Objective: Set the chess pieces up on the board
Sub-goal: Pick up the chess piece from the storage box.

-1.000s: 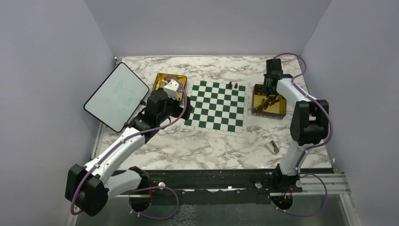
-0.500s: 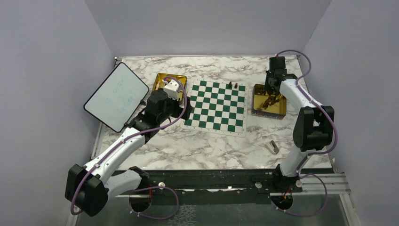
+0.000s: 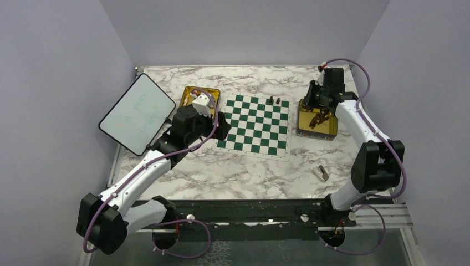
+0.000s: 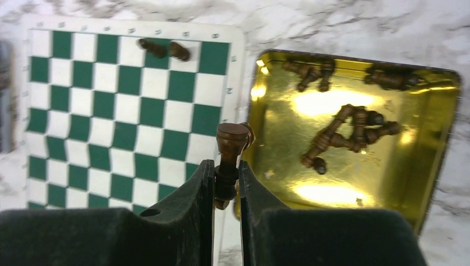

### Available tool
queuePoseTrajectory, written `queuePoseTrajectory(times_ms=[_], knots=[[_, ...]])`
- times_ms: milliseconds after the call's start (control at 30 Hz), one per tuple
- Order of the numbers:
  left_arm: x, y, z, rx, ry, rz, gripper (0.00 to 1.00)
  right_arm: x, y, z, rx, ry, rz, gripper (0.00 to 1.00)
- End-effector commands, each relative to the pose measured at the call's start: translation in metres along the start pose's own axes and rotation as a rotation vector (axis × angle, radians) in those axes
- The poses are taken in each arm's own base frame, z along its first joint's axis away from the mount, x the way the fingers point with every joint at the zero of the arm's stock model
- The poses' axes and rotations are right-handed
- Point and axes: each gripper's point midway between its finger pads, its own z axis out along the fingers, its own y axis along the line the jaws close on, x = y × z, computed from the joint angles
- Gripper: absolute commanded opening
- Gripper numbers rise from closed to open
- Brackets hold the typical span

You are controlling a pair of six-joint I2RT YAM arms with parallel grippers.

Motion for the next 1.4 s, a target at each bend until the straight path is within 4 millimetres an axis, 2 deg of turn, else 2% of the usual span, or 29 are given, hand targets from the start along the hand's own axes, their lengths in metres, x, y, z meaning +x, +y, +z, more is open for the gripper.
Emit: queuePoseTrajectory(times_ms=[0,167,333,467,567,667,733,833,1000,1067,1200,1300,1367], knots=[[-0.01,-0.026,0.001,0.113,-0.036,-0.132,0.98,-0.006,0.058,-0.026,-0.291,-0.047,0.011,0.13],[-0.025,-0.043,0.005,0.183,-0.023,-0.261,0.92,0.001,0.097,-0.052,-0.478,-0.105,-0.055,0.13],[-0.03,-0.065,0.011,0.297,0.01,-0.339,0.86,0.008,0.126,-0.075,-0.61,-0.145,-0.069,0.13],[-0.034,-0.07,0.015,0.329,0.013,-0.403,0.82,0.016,0.152,-0.093,-0.726,-0.137,-0.072,0.13],[-0.035,-0.077,0.016,0.367,0.054,-0.525,0.76,0.021,0.169,-0.104,-0.783,-0.132,-0.065,0.13],[-0.048,-0.097,0.008,0.505,0.046,-0.623,0.72,0.026,0.187,-0.116,-0.832,-0.117,-0.053,0.14],[-0.058,-0.101,0.002,0.543,0.007,-0.663,0.72,0.028,0.199,-0.125,-0.866,-0.109,-0.048,0.14],[-0.071,-0.1,-0.002,0.546,-0.06,-0.629,0.72,0.027,0.214,-0.139,-0.93,-0.113,-0.019,0.14],[-0.079,-0.098,-0.005,0.554,-0.134,-0.547,0.85,0.023,0.229,-0.161,-1.038,-0.122,0.027,0.14],[-0.081,-0.096,-0.003,0.549,-0.157,-0.503,0.87,0.024,0.233,-0.163,-1.046,-0.118,0.022,0.14],[-0.075,-0.088,0.004,0.506,-0.17,-0.481,0.85,0.028,0.236,-0.167,-1.066,-0.091,0.02,0.14],[-0.072,-0.09,0.005,0.533,-0.184,-0.432,0.83,0.028,0.24,-0.181,-1.123,-0.092,0.028,0.14],[-0.077,-0.095,-0.001,0.577,-0.222,-0.384,0.83,0.026,0.242,-0.191,-1.157,-0.094,0.035,0.14]])
